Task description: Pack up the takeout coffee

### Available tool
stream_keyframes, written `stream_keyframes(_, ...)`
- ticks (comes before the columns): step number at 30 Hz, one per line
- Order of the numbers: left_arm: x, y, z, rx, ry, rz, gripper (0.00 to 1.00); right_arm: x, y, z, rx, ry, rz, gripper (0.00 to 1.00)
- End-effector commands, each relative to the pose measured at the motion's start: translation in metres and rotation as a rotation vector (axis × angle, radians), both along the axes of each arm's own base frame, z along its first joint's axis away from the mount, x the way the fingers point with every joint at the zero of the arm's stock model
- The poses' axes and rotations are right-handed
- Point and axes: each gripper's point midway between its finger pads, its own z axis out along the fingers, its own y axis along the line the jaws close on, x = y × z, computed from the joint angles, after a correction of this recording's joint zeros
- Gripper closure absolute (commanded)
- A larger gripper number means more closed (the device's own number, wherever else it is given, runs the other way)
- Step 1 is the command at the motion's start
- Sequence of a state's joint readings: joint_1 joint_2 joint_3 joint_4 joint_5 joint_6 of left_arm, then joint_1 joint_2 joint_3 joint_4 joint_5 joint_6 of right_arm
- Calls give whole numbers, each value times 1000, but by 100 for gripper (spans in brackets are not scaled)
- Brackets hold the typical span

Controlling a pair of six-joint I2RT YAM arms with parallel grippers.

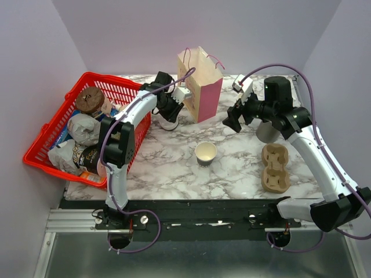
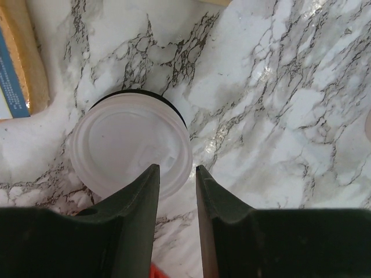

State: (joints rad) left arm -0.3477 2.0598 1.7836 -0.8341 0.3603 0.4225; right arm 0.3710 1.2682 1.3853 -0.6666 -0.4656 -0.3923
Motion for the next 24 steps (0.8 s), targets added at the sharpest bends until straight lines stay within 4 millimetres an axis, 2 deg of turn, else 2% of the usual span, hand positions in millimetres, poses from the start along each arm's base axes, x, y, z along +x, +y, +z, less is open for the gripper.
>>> stream_keyframes(1, 5, -6, -14, 11, -7, 2, 61, -2, 0, 5, 21, -11, -2, 2)
stream_keyframes(8, 4, -12, -26, 0, 37, -4, 65, 0, 1, 4, 20, -6, -1, 2)
stream_keyframes(20, 0, -14, -32, -3, 74, -11, 78, 2, 2, 1, 16, 2, 1, 2)
stream_keyframes(24, -1, -15, -32, -6, 88, -16, 88, 3, 2, 1, 16, 2, 3, 2)
